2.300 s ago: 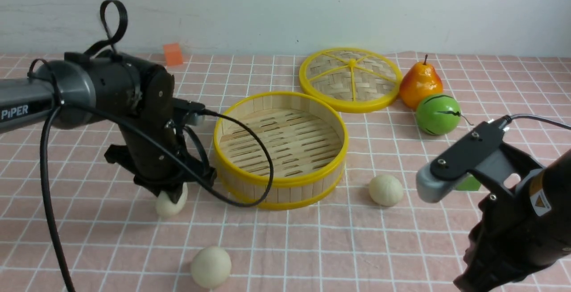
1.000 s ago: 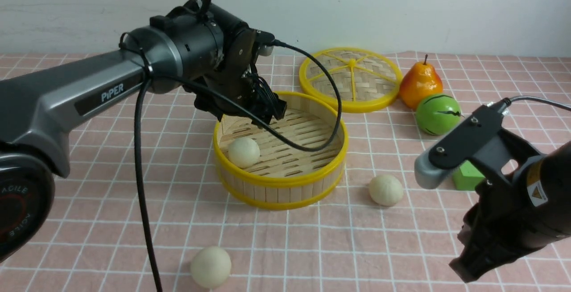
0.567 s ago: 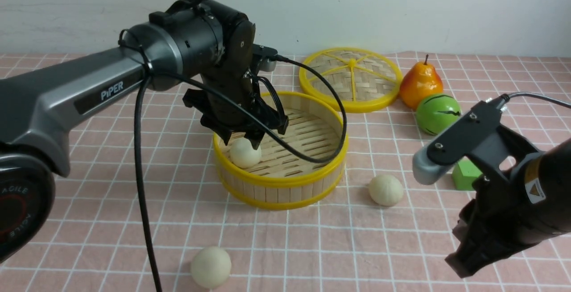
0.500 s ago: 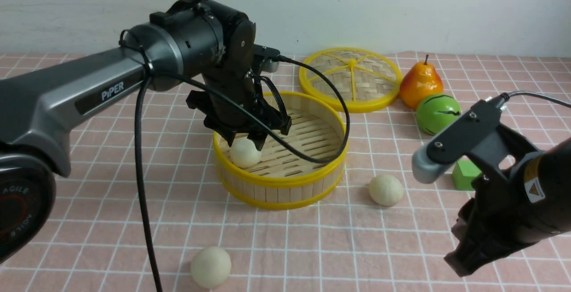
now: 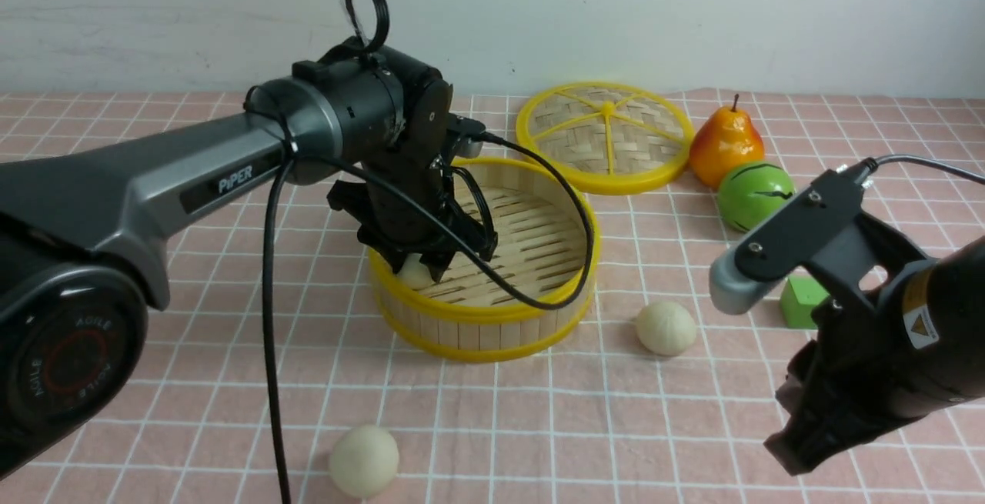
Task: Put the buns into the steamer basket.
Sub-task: Use the left arm to put the steamed stuffed bun into the steamer, then use the left arm to grab a steamed stuffed bun
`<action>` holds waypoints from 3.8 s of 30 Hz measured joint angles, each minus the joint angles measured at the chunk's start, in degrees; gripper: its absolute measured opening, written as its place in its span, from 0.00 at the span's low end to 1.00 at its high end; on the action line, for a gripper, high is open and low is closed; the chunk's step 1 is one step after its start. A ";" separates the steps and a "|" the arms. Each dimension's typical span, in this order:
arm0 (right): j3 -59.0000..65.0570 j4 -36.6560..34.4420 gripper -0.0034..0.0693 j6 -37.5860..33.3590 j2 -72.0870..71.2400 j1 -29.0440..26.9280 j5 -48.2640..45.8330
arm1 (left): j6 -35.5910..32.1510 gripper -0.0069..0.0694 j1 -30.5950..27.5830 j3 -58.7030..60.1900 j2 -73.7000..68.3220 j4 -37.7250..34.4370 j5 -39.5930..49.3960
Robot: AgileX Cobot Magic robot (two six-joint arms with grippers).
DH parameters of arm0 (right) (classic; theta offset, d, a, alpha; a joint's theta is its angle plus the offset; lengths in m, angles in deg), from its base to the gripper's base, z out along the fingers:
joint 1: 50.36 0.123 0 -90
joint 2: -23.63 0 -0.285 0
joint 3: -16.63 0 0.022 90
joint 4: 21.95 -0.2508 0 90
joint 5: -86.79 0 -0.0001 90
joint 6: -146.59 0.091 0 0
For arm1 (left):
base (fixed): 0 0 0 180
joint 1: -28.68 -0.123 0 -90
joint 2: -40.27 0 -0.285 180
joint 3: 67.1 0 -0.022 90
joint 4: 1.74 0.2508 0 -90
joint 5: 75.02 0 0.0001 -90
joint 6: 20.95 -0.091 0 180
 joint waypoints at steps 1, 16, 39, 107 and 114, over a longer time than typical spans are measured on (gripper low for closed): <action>0.00 0.00 0.19 0.00 0.00 0.00 0.14 | 0.36 0.42 0.00 0.00 0.00 0.04 -0.30; 0.00 0.36 0.21 0.00 0.00 0.00 1.89 | -4.13 0.08 0.00 -10.28 0.08 -14.07 6.94; 0.00 0.41 0.25 0.00 0.00 0.00 2.14 | -1.63 0.69 -4.50 -10.79 -5.10 -7.54 8.28; 0.00 1.90 0.35 2.63 -9.20 0.00 3.41 | 8.42 0.63 7.99 38.02 20.60 0.42 -9.52; 0.00 1.90 0.36 2.63 -9.20 0.00 3.41 | 9.61 0.63 7.99 38.02 20.55 3.34 -1.12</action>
